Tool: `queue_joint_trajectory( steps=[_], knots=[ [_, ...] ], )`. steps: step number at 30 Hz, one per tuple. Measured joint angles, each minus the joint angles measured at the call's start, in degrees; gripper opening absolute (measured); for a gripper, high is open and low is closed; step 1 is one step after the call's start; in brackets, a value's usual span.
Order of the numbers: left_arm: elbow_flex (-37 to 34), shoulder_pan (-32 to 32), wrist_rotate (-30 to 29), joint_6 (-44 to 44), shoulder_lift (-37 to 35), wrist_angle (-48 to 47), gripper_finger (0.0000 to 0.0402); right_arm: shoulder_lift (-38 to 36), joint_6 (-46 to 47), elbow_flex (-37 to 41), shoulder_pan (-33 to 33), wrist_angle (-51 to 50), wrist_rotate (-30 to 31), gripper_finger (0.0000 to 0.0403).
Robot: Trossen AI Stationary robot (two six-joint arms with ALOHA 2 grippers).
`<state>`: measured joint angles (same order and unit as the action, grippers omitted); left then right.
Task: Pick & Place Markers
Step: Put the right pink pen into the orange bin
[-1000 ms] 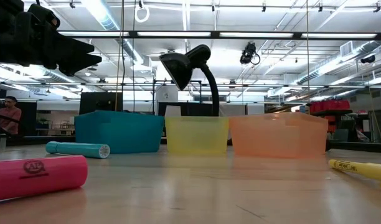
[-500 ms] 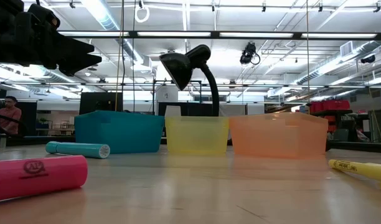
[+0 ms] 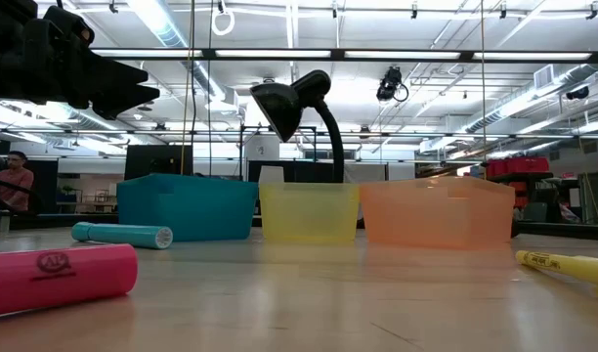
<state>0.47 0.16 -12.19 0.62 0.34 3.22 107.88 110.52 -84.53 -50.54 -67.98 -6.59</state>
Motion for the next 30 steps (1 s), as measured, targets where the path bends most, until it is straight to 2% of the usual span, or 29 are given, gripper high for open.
queue_joint_trajectory(
  steps=[4,14,25,30],
  knots=[
    [0.02,0.00,0.00,0.00,0.00,-0.01,0.0286,2.55,0.12,0.96,-0.47,3.77,-0.94,0.0262],
    [0.00,0.00,0.00,0.00,0.02,-0.01,0.0286,3.14,7.15,11.39,-1.68,18.63,-2.01,0.0262],
    [0.01,-0.01,0.00,0.00,0.01,-0.01,0.0286,2.70,7.13,16.23,-1.68,21.75,-1.99,0.0261],
    [0.02,-0.02,0.00,0.00,0.02,0.00,0.0286,2.70,7.68,17.36,-1.66,24.69,-1.93,0.0231]
  ],
)
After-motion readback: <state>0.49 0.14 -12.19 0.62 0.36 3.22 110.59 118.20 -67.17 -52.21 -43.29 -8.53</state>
